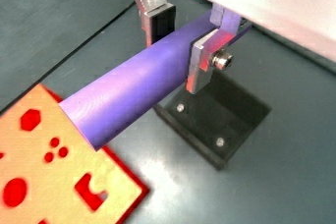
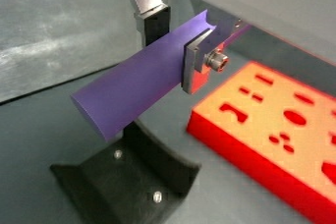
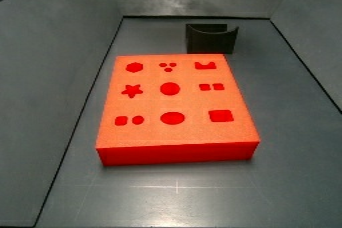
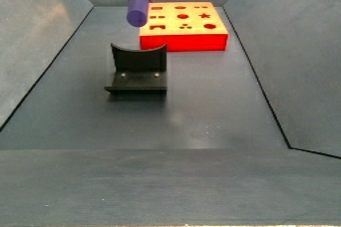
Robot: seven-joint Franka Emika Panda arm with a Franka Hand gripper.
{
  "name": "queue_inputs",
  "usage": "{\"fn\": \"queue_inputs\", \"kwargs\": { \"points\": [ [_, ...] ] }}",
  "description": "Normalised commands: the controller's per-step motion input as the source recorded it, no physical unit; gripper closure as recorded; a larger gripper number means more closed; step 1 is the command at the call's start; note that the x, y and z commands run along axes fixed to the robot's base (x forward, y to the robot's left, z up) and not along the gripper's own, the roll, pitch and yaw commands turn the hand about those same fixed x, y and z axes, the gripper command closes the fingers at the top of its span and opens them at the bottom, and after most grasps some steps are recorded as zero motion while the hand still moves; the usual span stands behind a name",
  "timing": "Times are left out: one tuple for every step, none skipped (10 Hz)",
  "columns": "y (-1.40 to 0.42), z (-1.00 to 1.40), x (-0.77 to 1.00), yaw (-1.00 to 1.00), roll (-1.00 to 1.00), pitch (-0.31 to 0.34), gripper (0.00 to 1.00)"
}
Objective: Pick up the round object. Move up. Place the round object on the fixture. Regrasp the round object. Move to above the board. Insert the round object.
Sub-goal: Place the round object on the fixture.
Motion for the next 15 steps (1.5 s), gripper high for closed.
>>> {"fn": "queue_inputs", "kwargs": {
  "points": [
    [0.07, 0.00, 0.16, -0.07, -1.00, 0.073, 1.00],
    [0.06, -0.01, 0.11, -0.08, -1.00, 0.082, 1.00],
    [0.05, 0.00, 0.06, -0.10, -0.98, 0.081, 1.00],
    [0.05, -0.01, 0.05, -0.10, -0.79, 0.069, 1.00],
    [0.05, -0.02, 0.07, -0.10, -0.61, 0.063, 1.00],
    [0.05, -0.02, 0.08, -0.10, -0.38, 0.062, 1.00],
    [0.04, -0.01, 0.08, -0.10, -0.24, 0.058, 1.00],
    [0.13, -1.00, 0.13, 0.01, -1.00, 0.205, 1.00],
    [0.14, -1.00, 0.13, -0.02, -1.00, 0.198, 1.00],
    [0.14, -1.00, 0.15, -0.07, -0.92, 0.223, 1.00],
    [0.14, -1.00, 0.16, -0.11, -0.77, 0.219, 1.00],
    [0.14, -1.00, 0.16, -0.14, -0.62, 0.193, 1.00],
    [0.15, -1.00, 0.17, -0.18, -0.40, 0.146, 1.00],
    [0.14, -1.00, 0.18, -0.20, -0.26, 0.112, 1.00],
    [0.13, -1.00, 0.19, -0.20, -0.17, 0.057, 1.00]
  ]
}}
